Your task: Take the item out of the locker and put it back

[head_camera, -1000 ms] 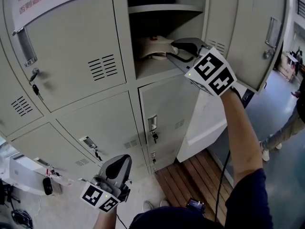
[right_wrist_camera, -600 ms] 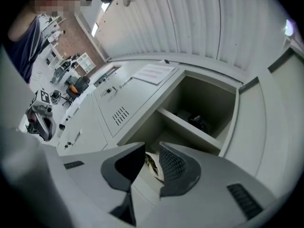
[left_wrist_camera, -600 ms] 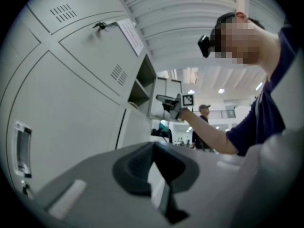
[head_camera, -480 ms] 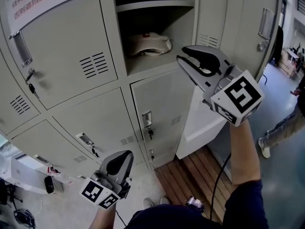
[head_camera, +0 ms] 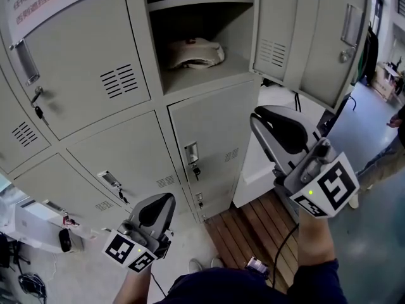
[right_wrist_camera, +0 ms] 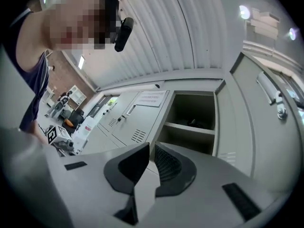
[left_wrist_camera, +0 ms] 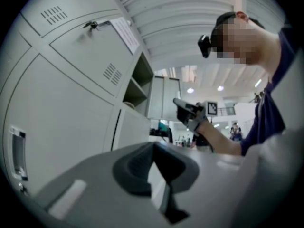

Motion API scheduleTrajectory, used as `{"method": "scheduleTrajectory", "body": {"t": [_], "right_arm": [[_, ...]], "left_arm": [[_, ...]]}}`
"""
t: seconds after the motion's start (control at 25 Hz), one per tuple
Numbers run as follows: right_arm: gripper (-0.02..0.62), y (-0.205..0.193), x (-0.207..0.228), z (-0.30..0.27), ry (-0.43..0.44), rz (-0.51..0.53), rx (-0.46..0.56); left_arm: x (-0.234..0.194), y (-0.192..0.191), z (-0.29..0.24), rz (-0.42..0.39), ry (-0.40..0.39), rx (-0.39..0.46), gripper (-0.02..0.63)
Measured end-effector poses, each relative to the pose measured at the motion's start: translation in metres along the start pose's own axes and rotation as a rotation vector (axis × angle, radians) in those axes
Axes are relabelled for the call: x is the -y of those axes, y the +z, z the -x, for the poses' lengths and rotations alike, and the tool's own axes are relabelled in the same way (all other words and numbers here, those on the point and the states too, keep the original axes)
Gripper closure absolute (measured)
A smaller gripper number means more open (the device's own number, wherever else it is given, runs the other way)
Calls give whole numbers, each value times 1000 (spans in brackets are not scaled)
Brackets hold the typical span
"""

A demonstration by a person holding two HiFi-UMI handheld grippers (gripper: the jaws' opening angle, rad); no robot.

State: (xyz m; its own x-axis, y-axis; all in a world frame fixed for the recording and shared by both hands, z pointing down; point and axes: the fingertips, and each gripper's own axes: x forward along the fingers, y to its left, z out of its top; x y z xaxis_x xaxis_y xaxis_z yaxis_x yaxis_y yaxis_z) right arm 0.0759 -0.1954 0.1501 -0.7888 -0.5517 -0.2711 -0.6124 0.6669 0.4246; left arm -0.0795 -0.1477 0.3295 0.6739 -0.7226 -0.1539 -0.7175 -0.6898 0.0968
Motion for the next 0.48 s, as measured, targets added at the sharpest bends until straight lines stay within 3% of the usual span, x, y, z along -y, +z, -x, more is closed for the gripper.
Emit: {"method": "scheduleTrajectory", "body": {"t": [0.48], "right_arm": [[571, -45, -28, 46, -29, -234, 19]], "left_arm": [[5, -3, -10, 0, -5, -8, 603]]}}
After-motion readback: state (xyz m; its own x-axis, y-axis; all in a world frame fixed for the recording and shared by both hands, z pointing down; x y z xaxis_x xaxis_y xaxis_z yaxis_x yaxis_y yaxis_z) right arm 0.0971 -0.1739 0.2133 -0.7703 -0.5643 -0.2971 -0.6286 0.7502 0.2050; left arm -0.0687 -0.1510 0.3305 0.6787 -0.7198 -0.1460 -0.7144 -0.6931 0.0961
